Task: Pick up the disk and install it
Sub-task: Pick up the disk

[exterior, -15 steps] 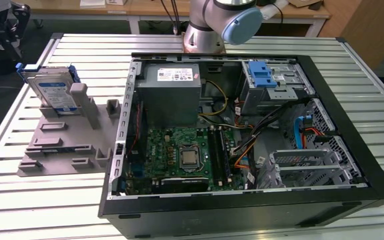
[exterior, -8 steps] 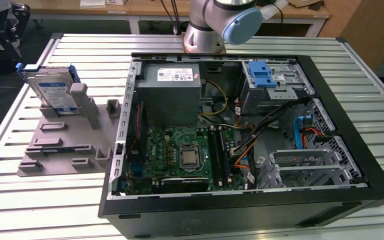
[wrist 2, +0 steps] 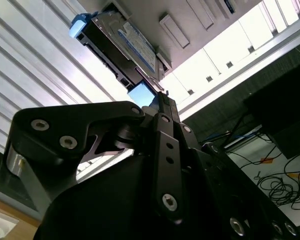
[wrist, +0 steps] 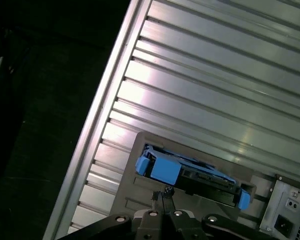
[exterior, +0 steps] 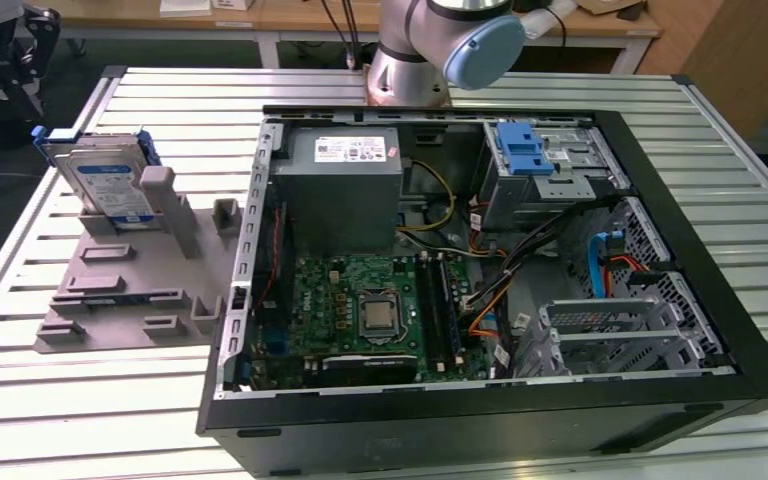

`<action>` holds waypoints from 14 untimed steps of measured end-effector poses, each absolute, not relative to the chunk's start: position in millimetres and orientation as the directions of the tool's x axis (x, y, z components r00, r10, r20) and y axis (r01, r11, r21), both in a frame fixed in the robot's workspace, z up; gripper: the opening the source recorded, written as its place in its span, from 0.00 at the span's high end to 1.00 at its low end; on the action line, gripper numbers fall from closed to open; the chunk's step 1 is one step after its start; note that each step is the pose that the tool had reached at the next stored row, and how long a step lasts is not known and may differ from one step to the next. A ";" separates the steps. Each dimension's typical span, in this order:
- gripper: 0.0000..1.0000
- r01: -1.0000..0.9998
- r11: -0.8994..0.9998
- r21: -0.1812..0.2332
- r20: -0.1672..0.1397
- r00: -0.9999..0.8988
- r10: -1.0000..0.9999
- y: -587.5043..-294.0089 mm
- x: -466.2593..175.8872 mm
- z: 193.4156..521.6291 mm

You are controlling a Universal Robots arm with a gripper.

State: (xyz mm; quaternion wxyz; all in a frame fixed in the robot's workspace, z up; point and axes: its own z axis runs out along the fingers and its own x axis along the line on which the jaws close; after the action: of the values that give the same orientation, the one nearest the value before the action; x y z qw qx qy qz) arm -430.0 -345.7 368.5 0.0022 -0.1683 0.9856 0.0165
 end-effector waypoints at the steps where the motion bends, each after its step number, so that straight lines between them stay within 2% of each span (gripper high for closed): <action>1: 0.89 -0.342 0.939 0.032 -0.010 -0.940 -0.342 -345.7 -430.1 368.5; 14: 0.89 -0.547 0.837 0.032 -0.010 -0.837 -0.547 -345.7 -430.1 367.6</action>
State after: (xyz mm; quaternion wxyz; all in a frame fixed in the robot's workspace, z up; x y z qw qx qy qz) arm -430.1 -345.7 367.6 0.0002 -0.2852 0.9583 0.0166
